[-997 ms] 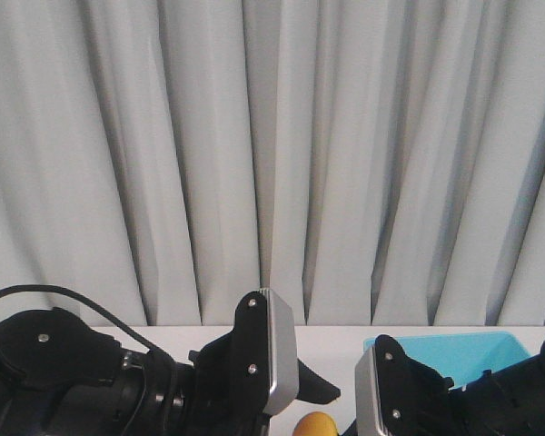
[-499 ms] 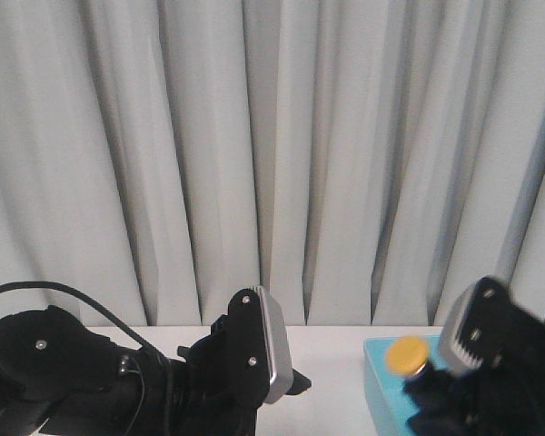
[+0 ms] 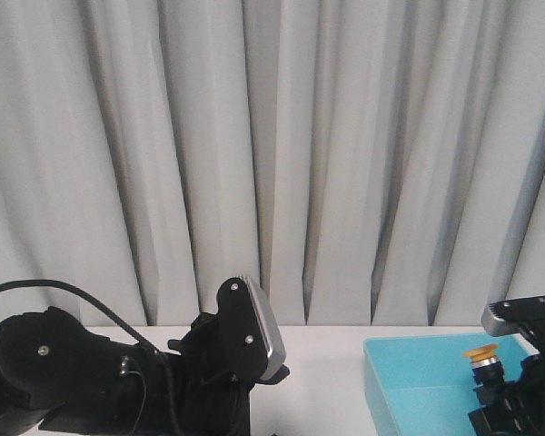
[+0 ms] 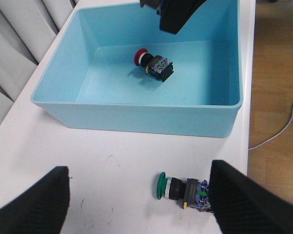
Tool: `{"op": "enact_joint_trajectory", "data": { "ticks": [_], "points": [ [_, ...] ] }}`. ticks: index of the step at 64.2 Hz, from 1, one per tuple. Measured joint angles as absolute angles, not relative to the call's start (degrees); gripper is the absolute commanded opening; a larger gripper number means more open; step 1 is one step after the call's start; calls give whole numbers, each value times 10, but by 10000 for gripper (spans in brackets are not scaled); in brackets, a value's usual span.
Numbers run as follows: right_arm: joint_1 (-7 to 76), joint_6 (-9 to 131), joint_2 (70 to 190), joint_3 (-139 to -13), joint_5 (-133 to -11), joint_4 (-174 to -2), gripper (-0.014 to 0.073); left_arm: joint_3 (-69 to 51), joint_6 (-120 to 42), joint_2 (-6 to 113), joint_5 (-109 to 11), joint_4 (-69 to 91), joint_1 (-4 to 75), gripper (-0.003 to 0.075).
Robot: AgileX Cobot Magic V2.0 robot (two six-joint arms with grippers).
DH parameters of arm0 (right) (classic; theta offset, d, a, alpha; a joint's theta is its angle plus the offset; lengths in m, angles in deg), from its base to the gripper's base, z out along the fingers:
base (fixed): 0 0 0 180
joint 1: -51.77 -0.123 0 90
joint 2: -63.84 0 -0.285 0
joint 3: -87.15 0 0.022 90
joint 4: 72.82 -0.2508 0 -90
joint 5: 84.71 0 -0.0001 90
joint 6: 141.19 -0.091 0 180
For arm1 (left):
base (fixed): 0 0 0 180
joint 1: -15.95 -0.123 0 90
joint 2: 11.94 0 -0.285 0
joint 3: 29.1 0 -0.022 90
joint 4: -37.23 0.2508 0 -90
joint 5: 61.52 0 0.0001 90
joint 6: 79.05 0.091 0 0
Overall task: Pick red and yellow buttons and place in box
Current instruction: 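Lower the yellow button into the box and open the right gripper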
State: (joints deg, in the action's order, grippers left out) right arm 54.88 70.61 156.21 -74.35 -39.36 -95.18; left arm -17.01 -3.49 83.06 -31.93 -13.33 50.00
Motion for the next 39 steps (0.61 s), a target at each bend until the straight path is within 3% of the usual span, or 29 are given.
{"op": "enact_joint_trajectory", "data": {
  "ticks": [39],
  "points": [
    [486,545,1860,-957,-346,-810,245,-170,-36,831,-319,-133,500,577]
  ]
}}
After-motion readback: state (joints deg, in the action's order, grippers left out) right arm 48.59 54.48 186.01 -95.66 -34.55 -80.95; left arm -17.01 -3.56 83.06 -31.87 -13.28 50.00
